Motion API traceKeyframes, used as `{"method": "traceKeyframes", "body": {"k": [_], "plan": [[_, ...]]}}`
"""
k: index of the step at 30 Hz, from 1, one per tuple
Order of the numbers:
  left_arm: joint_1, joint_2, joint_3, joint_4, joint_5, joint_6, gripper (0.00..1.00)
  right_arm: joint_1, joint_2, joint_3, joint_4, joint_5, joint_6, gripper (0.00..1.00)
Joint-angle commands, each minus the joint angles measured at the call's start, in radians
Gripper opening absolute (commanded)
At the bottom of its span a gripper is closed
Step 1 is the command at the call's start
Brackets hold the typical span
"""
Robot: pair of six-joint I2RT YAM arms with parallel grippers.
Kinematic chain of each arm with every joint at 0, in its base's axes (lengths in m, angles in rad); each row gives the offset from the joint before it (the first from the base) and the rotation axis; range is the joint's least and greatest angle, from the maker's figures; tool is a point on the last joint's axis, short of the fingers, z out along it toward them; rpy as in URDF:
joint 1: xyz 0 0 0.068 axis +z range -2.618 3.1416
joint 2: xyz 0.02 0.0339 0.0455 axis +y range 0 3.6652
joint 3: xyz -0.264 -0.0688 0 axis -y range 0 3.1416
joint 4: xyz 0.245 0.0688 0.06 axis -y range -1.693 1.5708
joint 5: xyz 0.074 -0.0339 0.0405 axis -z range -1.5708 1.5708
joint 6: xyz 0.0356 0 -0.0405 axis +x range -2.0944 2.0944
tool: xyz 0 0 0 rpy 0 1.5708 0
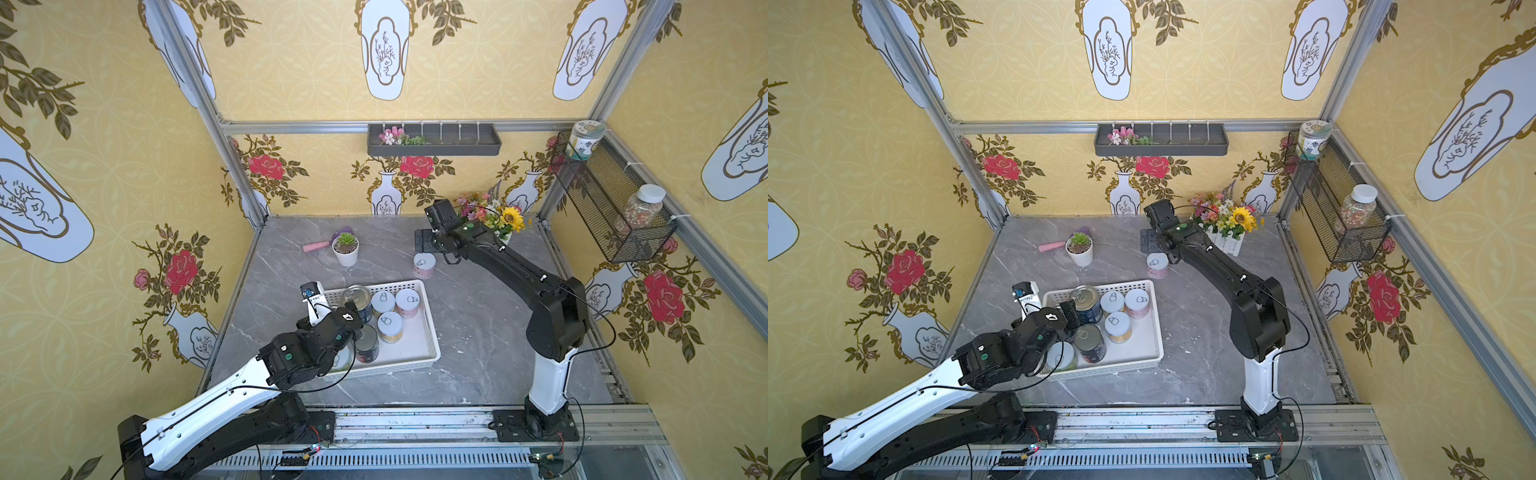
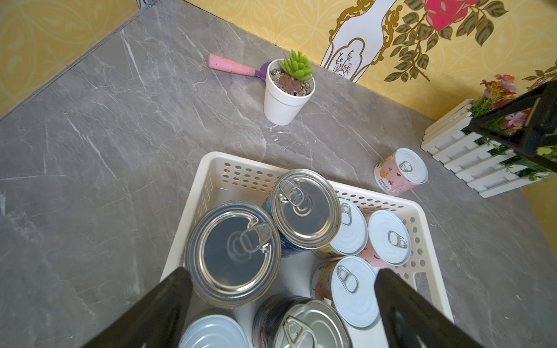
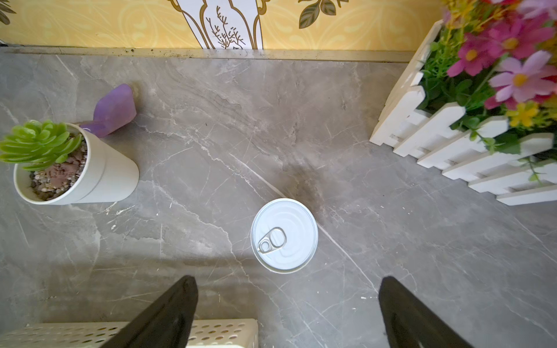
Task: Put the canned food in the basket
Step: Pick up the canned food from the center of the board.
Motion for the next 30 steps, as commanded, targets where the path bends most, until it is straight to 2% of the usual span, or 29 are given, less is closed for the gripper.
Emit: {"method": "traceKeyframes", "body": {"k": [1,6,20,30], "plan": [[0.001,-0.006,0.000,0.018,0.006,0.003,1.00,-0.011,0.035,0.028,-0.044,-0.021,-0.012,0.97],[0.000,-0.010,-0.002,0.021,0.011,0.004,1.00,-0.025,0.107,0.079,-0.077,-0.081,-0.019,0.97],[0.001,-0.070,-0.017,0.025,0.012,0.001,1.00,-0.032,0.301,0.223,-0.176,-0.084,-0.059,0.97],[0.000,-0.039,-0.008,0.019,0.011,0.001,1.00,-0.031,0.350,0.256,-0.193,-0.105,-0.071,0.97]]}}
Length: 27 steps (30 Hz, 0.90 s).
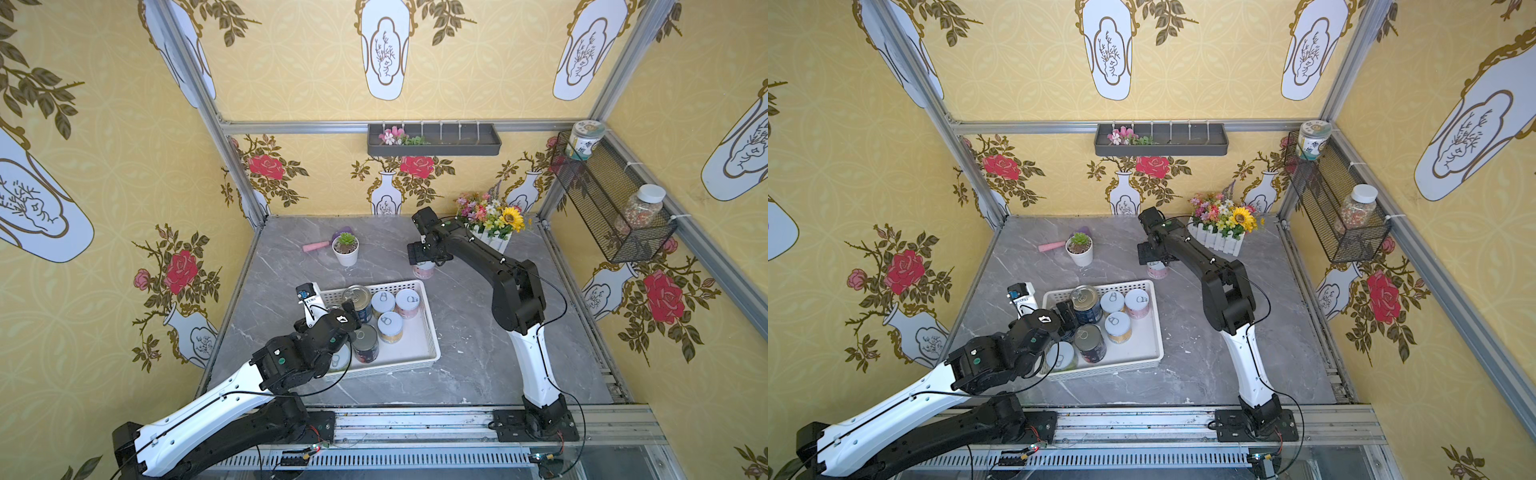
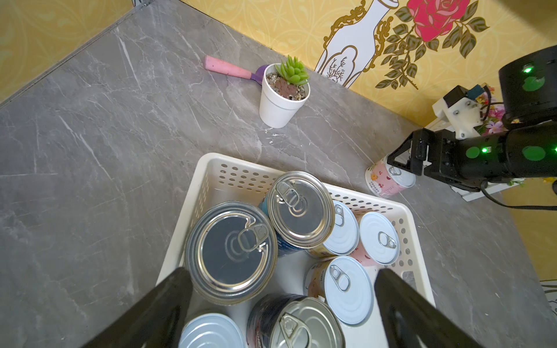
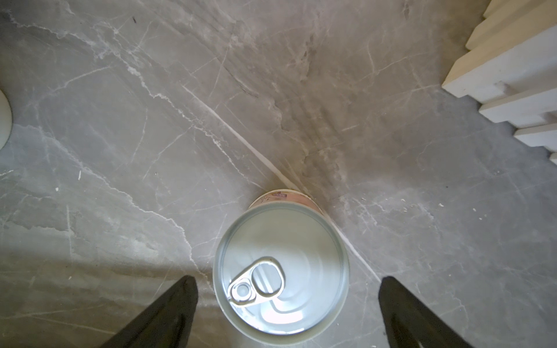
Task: Put the canned food in the basket
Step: Pick up the canned food from the center of the board.
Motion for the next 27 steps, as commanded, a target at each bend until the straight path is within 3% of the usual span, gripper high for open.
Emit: {"method": "traceKeyframes", "body": {"k": [1,16,20,27], "plan": [[0.000,0.004,0.002,0.012,0.002,0.003,1.00,0.001,0.021,0.018,-0.024,-0.017,-0.009,0.97],[0.000,-0.001,0.003,0.012,0.006,0.003,1.00,-0.001,0.071,0.057,-0.035,-0.023,-0.018,0.99],[0.001,-0.002,0.002,0.012,0.006,0.003,1.00,-0.001,0.072,0.057,-0.034,-0.023,-0.019,0.90],[0.001,-0.002,0.003,0.012,0.007,0.002,1.00,-0.002,0.071,0.059,-0.042,-0.011,-0.021,0.86]]}}
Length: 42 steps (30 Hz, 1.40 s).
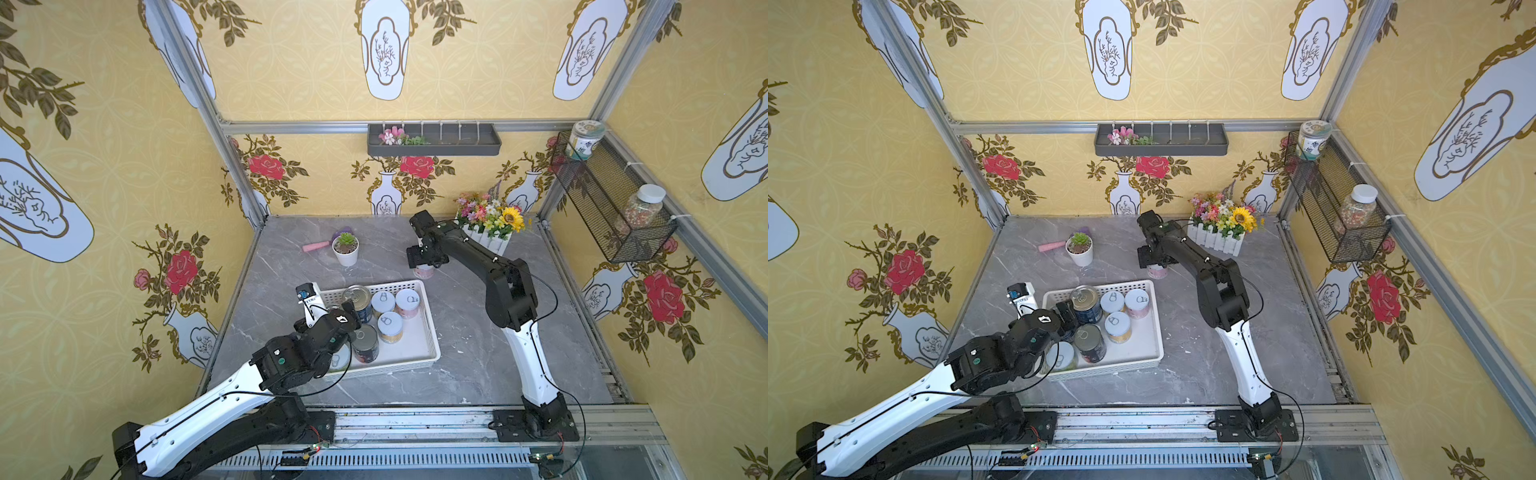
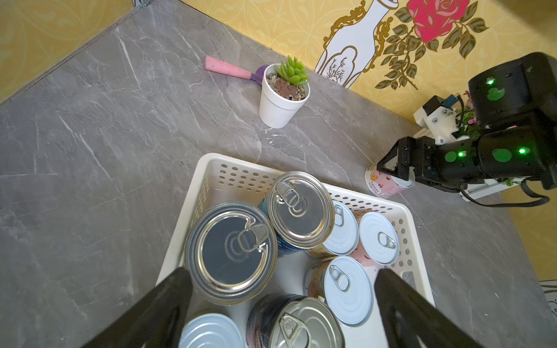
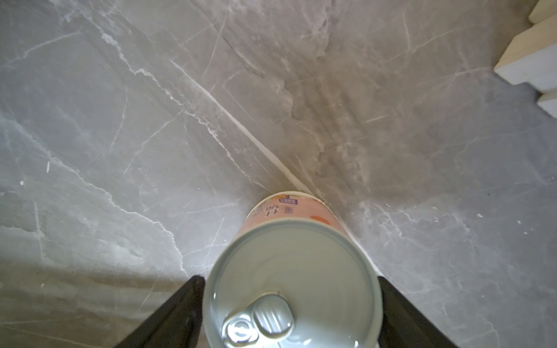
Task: Put the canned food in the basket
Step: Pick up the canned food from the center of the board.
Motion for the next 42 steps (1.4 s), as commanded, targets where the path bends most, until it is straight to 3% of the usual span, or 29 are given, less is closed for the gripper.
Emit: {"method": "traceKeyframes", "body": {"k": [1,23,34,42], "plan": [[0.000,-0.001,0.002,0.012,0.006,0.003,1.00,-0.001,0.000,0.007,-0.016,0.014,-0.002,0.85],[0.001,-0.003,0.006,0.007,-0.007,0.002,1.00,-0.012,-0.208,-0.141,0.026,0.045,0.010,0.80],[0.001,-0.010,0.006,0.000,-0.006,-0.007,1.00,0.022,-0.573,-0.468,0.142,0.049,0.030,0.80],[0.000,-0.017,0.003,0.000,-0.005,-0.007,1.00,0.093,-0.687,-0.605,0.177,0.069,0.044,0.79]]}}
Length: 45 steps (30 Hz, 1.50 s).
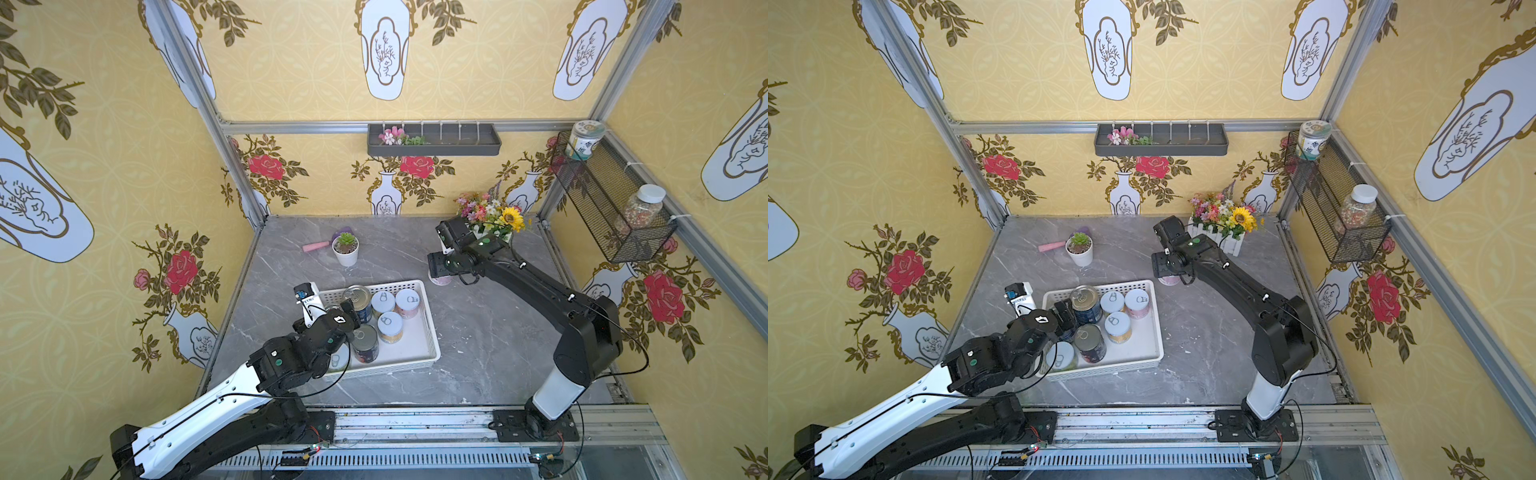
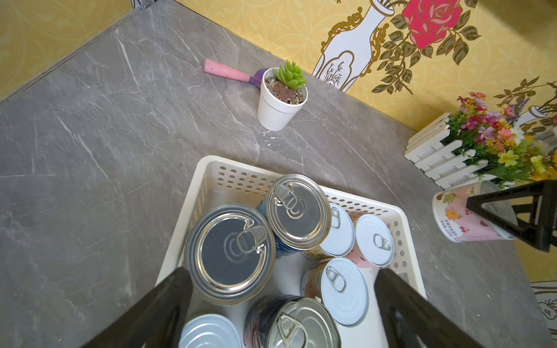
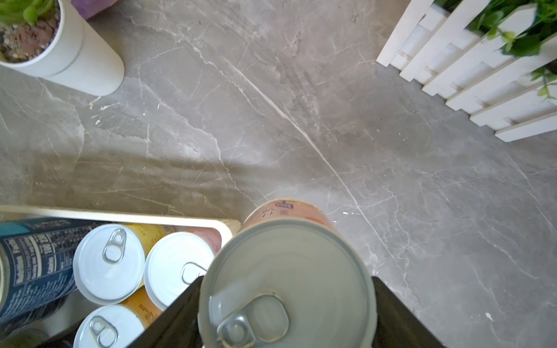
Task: Put the canned food in the basket
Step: Pick up the canned food from the center of the board, then place the canned food in the basket.
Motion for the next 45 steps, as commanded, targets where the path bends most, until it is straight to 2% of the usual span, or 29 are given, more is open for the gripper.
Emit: {"method": "traceKeyframes", "body": {"k": [1,10,17,35,45], "plan": [[0.001,-0.002,-0.002,0.002,-0.004,-0.006,1.00,0.035,-0.039,-0.036,0.076,0.028,0.019,0.79],[0.001,0.001,-0.002,0.004,0.000,-0.006,1.00,0.167,-0.155,-0.180,0.131,0.042,0.040,0.79],[0.001,0.003,-0.002,0.004,0.002,-0.006,1.00,0.232,-0.176,-0.277,0.170,0.037,0.055,0.78],[0.001,0.004,-0.002,0.004,0.003,-0.006,1.00,0.401,-0.173,-0.316,0.222,0.059,0.076,0.78],[0.000,0.010,-0.002,0.005,0.003,-0.005,1.00,0.494,-0.225,-0.432,0.219,0.113,0.124,0.77]]}}
